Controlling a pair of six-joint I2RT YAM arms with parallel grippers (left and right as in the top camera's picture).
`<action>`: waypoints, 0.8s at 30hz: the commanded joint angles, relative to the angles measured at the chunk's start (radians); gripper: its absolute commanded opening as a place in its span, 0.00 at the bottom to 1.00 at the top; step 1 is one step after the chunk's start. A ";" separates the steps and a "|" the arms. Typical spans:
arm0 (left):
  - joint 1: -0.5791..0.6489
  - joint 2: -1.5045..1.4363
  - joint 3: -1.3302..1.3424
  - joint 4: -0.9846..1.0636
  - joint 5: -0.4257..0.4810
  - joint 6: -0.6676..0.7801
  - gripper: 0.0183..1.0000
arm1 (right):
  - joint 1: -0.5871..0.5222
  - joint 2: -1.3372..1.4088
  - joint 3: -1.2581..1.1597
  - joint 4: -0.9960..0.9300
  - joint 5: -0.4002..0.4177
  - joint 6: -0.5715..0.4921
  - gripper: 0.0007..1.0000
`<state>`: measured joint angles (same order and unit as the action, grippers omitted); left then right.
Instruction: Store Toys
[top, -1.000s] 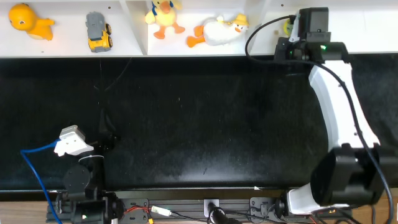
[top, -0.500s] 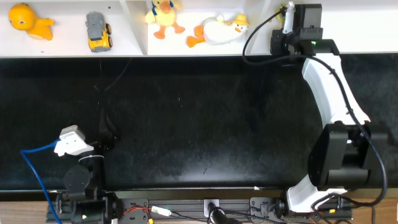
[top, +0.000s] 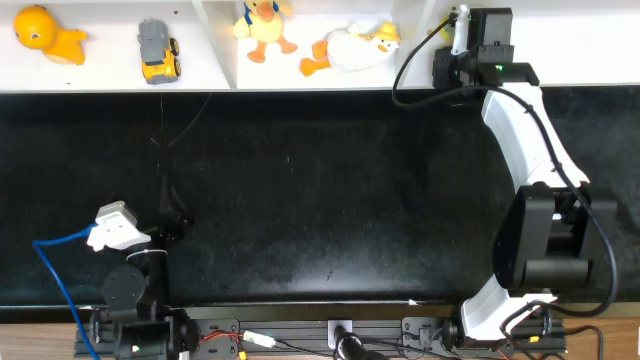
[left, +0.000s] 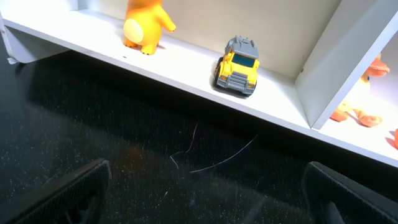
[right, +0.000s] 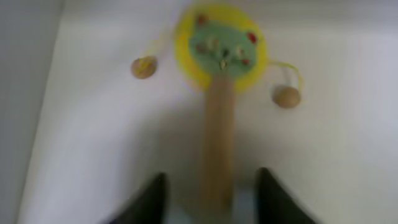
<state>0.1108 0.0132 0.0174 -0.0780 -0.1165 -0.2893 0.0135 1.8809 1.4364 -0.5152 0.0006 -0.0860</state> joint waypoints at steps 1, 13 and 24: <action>0.002 -0.010 -0.009 0.004 0.010 0.004 1.00 | -0.001 0.008 -0.001 0.000 -0.010 0.004 0.62; 0.002 -0.010 -0.009 0.004 0.010 0.004 1.00 | -0.001 -0.140 0.002 -0.174 0.057 0.074 0.96; 0.002 -0.010 -0.009 0.004 0.010 0.004 1.00 | -0.003 -0.423 0.002 -0.528 0.074 0.283 1.00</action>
<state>0.1108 0.0132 0.0174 -0.0780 -0.1162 -0.2893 0.0135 1.5150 1.4357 -1.0073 0.0605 0.0998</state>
